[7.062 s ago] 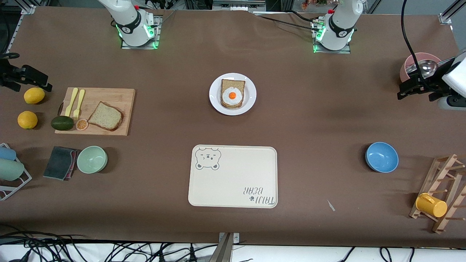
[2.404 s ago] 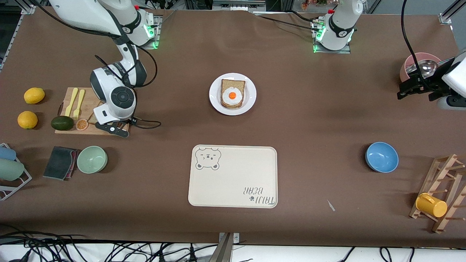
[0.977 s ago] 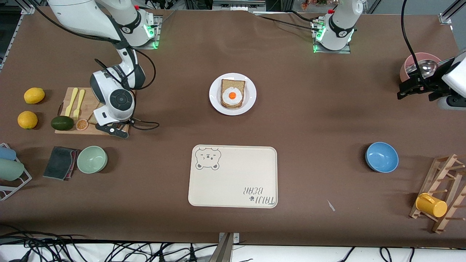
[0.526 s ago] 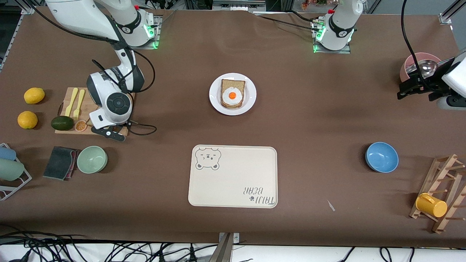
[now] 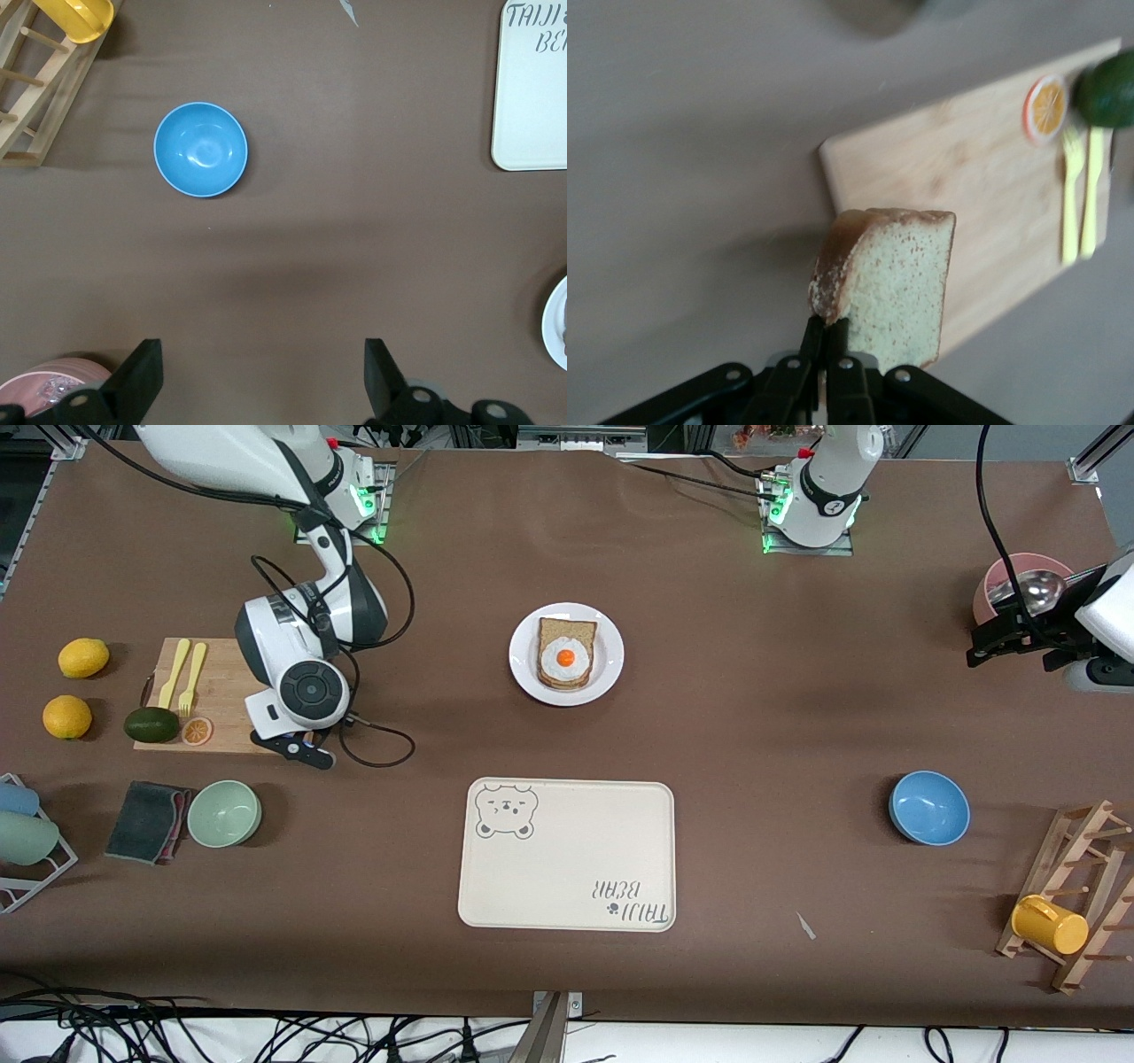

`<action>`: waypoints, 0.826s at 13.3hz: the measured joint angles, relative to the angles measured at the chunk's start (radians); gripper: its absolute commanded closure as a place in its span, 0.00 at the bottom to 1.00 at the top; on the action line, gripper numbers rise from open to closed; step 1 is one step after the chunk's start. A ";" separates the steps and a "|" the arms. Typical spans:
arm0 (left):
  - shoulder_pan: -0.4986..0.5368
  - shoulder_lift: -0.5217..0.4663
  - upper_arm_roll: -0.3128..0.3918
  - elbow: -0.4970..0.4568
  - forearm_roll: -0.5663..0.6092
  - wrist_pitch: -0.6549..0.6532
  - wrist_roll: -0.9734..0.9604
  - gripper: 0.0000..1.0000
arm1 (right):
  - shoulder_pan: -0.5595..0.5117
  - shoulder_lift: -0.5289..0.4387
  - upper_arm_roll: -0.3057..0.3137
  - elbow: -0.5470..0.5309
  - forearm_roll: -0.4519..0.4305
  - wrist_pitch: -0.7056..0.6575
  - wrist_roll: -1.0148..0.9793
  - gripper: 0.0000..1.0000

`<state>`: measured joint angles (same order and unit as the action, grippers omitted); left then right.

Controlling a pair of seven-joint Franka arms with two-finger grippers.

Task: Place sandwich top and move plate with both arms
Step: 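Lift the bread slice with the right gripper and carry it to the plate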

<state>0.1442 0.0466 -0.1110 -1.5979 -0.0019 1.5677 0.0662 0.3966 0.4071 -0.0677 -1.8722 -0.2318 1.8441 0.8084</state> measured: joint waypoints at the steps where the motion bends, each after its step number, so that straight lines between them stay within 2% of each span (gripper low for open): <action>1: 0.000 0.000 0.000 0.000 0.000 0.000 0.000 0.00 | 0.006 0.001 0.004 0.045 0.056 -0.056 0.002 1.00; 4: 0.000 0.000 0.000 0.000 0.000 0.000 0.000 0.00 | 0.037 0.004 0.006 0.124 0.195 -0.159 0.086 1.00; 8: 0.000 0.000 0.000 0.000 0.000 0.000 0.000 0.00 | 0.154 0.026 0.014 0.138 0.395 -0.175 0.333 1.00; 11: 0.000 0.000 0.000 0.000 0.000 0.000 0.000 0.00 | 0.257 0.065 0.021 0.180 0.456 -0.174 0.507 1.00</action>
<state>0.1442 0.0468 -0.1110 -1.5979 -0.0019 1.5677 0.0662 0.6541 0.4724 -0.0468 -1.6926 0.2247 1.6698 1.3156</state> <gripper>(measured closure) 0.000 0.952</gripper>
